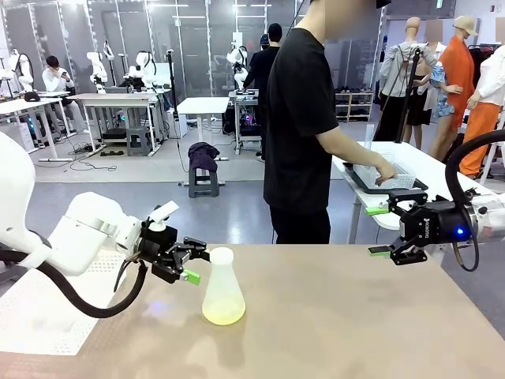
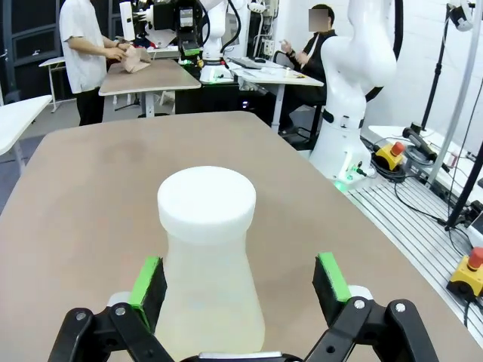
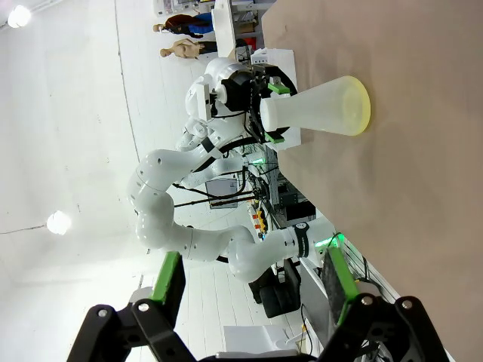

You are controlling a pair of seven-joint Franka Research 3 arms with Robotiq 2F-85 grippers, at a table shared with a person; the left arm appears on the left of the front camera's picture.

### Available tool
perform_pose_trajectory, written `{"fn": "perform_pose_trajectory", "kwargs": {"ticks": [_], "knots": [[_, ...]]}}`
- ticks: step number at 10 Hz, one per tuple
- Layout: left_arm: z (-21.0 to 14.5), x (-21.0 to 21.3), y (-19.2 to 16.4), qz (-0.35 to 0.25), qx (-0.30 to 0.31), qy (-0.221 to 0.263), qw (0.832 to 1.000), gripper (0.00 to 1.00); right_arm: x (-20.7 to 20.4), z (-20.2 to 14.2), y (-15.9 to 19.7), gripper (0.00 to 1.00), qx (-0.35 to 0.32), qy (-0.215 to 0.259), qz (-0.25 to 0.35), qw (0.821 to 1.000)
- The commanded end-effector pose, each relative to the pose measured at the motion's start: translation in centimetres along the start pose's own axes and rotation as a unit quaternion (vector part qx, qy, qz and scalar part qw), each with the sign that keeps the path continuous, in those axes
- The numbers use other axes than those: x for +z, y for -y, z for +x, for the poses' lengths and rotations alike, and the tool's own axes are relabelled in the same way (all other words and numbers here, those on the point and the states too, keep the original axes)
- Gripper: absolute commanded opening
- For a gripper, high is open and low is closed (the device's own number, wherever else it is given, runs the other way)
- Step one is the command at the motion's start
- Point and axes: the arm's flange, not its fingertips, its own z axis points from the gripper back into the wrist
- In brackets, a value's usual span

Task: Prepare the solutions needed for the experiment.
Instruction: When the human places the Big flask in the center of the table, pick up the Big flask and place it in the left Organizing basket.

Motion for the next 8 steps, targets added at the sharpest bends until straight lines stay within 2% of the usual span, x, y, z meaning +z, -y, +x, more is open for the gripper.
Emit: {"fn": "perform_pose_trajectory", "kwargs": {"ticks": [1, 8], "knots": [[0.0, -0.3, -0.6, -0.01, -0.019, 0.025, 0.999, 1.0, 0.1, -0.2, 0.0, 0.92, 0.002, -0.002, -0.003, 1.0], [-1.1, -3.0, -2.4, -0.032, -0.016, 0.065, 0.997, 1.0, 0.1, -0.2, 0.0, 0.92, 0.002, -0.002, -0.003, 1.0]]}}
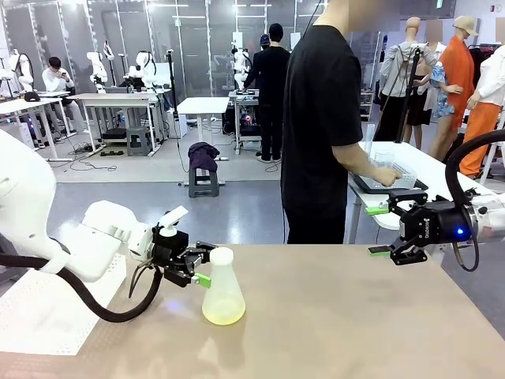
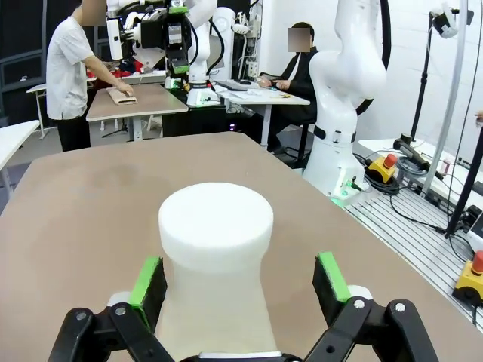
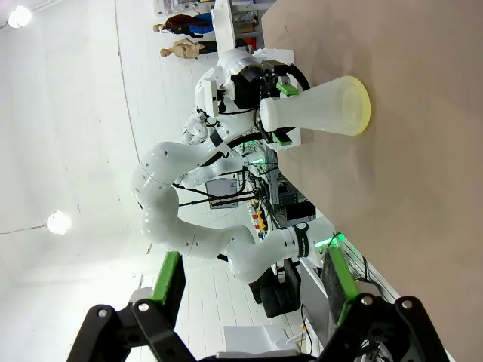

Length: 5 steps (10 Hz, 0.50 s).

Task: Prepare the solutions needed for the experiment.
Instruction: When the human places the Big flask in the center of the table, pick up the Big flask and place it in the left Organizing basket.

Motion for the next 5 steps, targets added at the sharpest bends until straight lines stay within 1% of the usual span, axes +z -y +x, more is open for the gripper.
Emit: {"fn": "perform_pose_trajectory", "kwargs": {"ticks": [1, 5], "knots": [[0.0, -1.0, -1.2, -0.012, 0.002, 0.019, 1.0, 1.0, 0.1, -0.2, 0.0, 0.92, 0.002, -0.002, -0.003, 1.0], [-0.7, -3.2, -2.1, -0.034, 0.006, 0.022, 0.999, 1.0, 0.1, -0.2, 0.0, 0.92, 0.002, -0.002, -0.003, 1.0]]}}
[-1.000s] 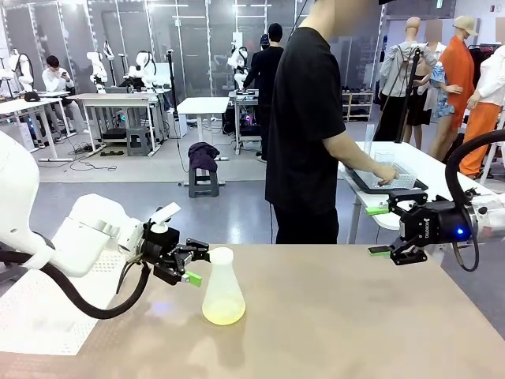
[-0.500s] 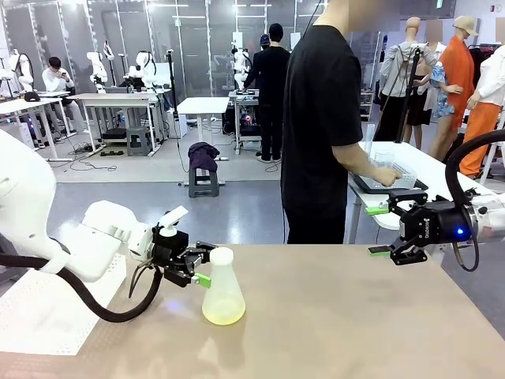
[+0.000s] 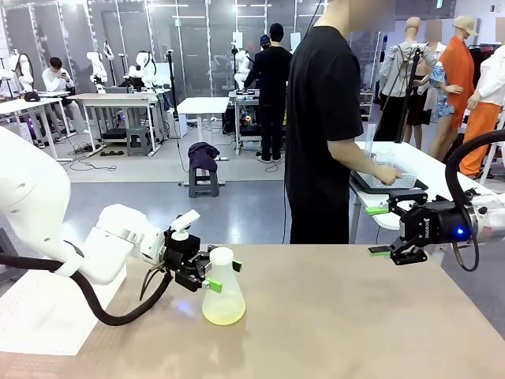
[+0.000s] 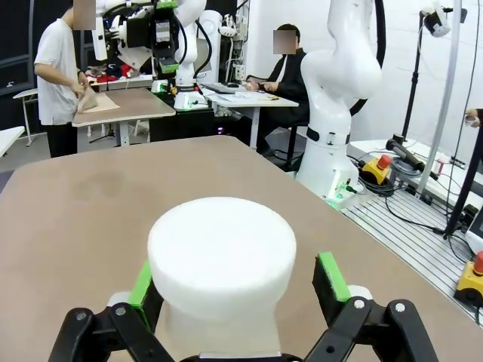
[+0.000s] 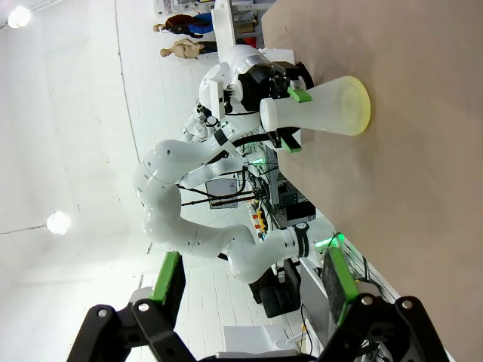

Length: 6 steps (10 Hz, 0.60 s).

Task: Prepare the solutions needed for the experiment.
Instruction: When the human places the Big flask in the center of the table, pick up the Big flask and place it in the left Organizing basket.

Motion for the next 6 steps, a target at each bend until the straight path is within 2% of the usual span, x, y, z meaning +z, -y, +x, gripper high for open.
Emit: {"fn": "perform_pose_trajectory", "kwargs": {"ticks": [1, 2, 3, 4, 5, 6], "knots": [[-0.03, -0.45, -1.3, -0.01, 0.004, 0.019, 1.0, 1.0, 0.07, -0.15, -0.05, 0.92, 0.002, -0.002, -0.003, 1.0], [-0.06, -0.46, -1.3, -0.013, 0.002, 0.018, 1.0, 1.0, 0.07, -0.15, -0.05, 0.92, 0.002, -0.002, -0.003, 1.0], [-0.04, -0.29, -1.27, 0.002, -0.003, 0.022, 1.0, 0.81, 0.07, -0.15, -0.05, 0.92, 0.002, -0.002, -0.003, 1.0], [0.08, -0.16, -1.16, 0.005, -0.004, 0.021, 1.0, 0.81, 0.07, -0.15, -0.05, 0.92, 0.002, -0.002, -0.003, 1.0], [0.15, 0.03, -1.18, 0.008, -0.001, 0.02, 1.0, 0.62, 0.07, -0.15, -0.05, 0.92, 0.002, -0.002, -0.003, 1.0], [0.26, 0.29, -1.08, 0.014, 0.003, 0.021, 1.0, 0.76, 0.07, -0.15, -0.05, 0.92, 0.002, -0.002, -0.003, 1.0]]}}
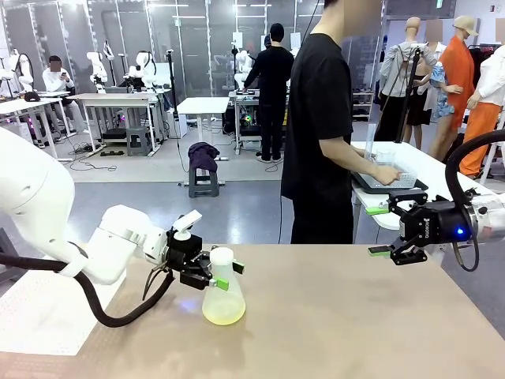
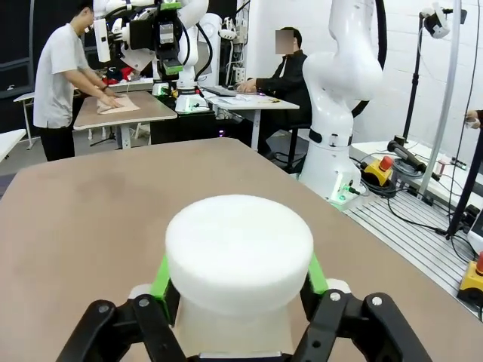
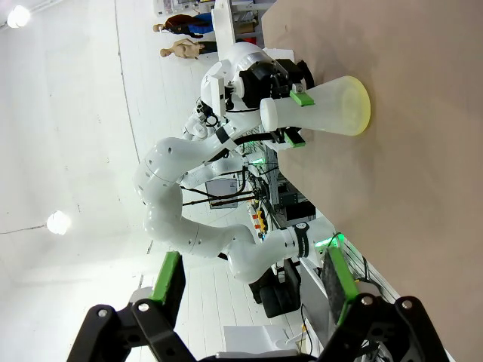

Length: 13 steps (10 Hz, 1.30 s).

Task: Prepare the solutions needed for the experiment.
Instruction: When the human places the Big flask in the center of the table, pick up the Big flask and place it in the left Organizing basket.

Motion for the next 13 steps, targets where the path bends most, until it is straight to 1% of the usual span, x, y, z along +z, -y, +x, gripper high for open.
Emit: {"fn": "perform_pose_trajectory", "kwargs": {"ticks": [1, 2, 3, 4, 5, 6, 7, 8, 9, 13], "knots": [[0.5, 0.3, -0.4, 0.014, 0.007, 0.011, 1.0, 0.43, 0.1, -0.2, 0.0, 0.92, 0.002, -0.002, -0.003, 1.0], [0.6, 0.5, -0.3, 0.016, 0.007, 0.011, 1.0, 0.57, 0.1, -0.2, 0.0, 0.92, 0.002, -0.002, -0.003, 1.0], [0.6, 0.6, -0.3, 0.018, 0.009, 0.012, 1.0, 0.24, 0.1, -0.2, 0.0, 0.92, 0.002, -0.002, -0.003, 1.0], [0.5, 0.7, -0.3, 0.02, 0.012, 0.014, 1.0, 0.38, 0.1, -0.2, 0.0, 0.92, 0.002, -0.002, -0.003, 1.0], [0.5, 0.7, -0.4, 0.019, 0.014, 0.013, 1.0, 0.06, 0.1, -0.2, 0.0, 0.92, 0.002, -0.002, -0.003, 1.0], [0.6, 0.7, -0.5, 0.021, 0.016, 0.013, 1.0, 0.2, 0.1, -0.2, 0.0, 0.92, 0.002, -0.002, -0.003, 1.0], [0.6, 0.7, -0.5, 0.024, 0.018, 0.014, 0.999, 0.0, 0.1, -0.2, 0.0, 0.92, 0.002, -0.002, -0.003, 1.0], [1.0, 0.6, -0.4, 0.023, 0.021, 0.015, 0.999, 0.02, 0.1, -0.2, 0.0, 0.92, 0.002, -0.002, -0.003, 1.0], [1.9, 0.3, 0.2, 0.019, 0.021, 0.005, 1.0, 0.0, 0.1, -0.2, 0.0, 0.92, 0.002, -0.002, -0.003, 1.0], [8.0, 1.9, 3.8, 0.001, -0.016, -0.021, 1.0, 0.0, 0.1, -0.2, 0.0, 0.92, 0.002, -0.002, -0.003, 1.0]]}}
